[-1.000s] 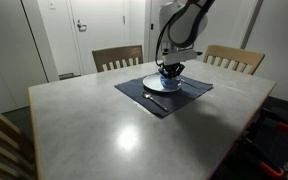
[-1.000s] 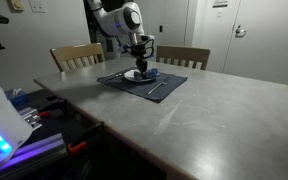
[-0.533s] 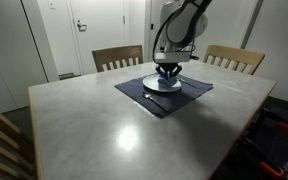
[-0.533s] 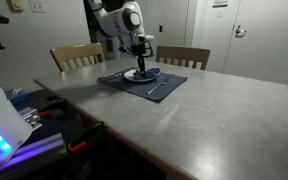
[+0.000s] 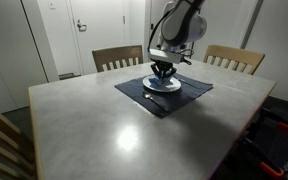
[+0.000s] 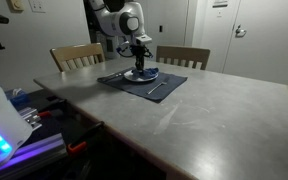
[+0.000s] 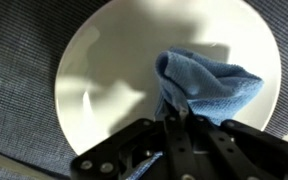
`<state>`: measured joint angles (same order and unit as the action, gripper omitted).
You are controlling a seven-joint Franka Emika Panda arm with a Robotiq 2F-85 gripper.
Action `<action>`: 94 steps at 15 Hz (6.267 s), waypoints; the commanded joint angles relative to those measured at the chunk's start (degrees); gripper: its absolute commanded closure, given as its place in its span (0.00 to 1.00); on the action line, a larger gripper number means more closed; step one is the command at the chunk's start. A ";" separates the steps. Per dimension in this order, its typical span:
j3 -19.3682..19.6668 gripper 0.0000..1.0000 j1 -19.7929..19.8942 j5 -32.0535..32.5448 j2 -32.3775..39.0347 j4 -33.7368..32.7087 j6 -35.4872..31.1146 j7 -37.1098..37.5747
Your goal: Use the cloth to wipe the plate
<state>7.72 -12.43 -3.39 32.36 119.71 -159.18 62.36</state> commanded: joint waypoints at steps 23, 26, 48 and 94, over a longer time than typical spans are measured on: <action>-8.49 0.98 11.91 -17.80 -1.15 -1.48 23.71 -26.12; -6.05 0.98 9.34 -14.78 -1.10 -1.24 22.87 -24.22; 0.20 0.98 0.35 5.44 0.20 -0.54 7.51 4.05; -0.76 0.98 1.10 6.56 5.70 -9.96 14.52 7.34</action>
<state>7.63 -11.55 2.87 33.35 113.80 -142.03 70.26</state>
